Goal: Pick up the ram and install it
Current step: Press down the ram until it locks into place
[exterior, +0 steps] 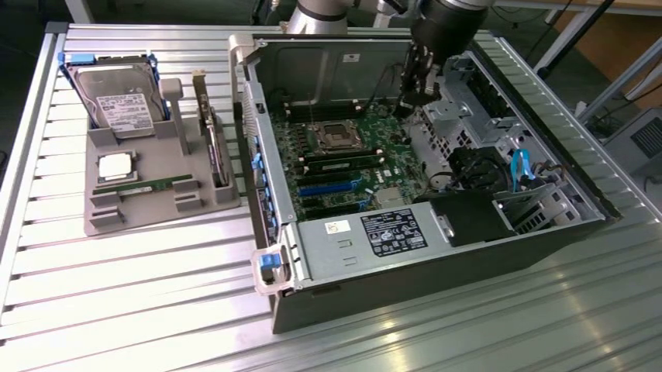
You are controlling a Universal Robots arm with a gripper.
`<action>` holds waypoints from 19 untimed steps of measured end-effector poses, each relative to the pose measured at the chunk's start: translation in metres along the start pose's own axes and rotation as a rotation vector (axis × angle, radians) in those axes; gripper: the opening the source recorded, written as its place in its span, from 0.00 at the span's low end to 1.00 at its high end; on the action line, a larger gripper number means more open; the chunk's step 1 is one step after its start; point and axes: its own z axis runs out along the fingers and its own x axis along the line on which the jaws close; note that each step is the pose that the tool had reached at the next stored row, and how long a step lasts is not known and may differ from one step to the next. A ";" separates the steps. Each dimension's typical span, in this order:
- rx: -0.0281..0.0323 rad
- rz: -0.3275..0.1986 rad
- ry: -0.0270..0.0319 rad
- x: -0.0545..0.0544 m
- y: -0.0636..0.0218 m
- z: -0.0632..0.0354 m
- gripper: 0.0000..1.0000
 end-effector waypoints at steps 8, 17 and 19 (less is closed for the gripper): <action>-0.0039 0.326 -0.0101 0.000 -0.0001 0.0032 0.10; -0.0095 0.771 -0.0245 0.000 -0.0002 0.0066 0.10; -0.0111 0.894 -0.0285 0.000 -0.0002 0.0074 0.10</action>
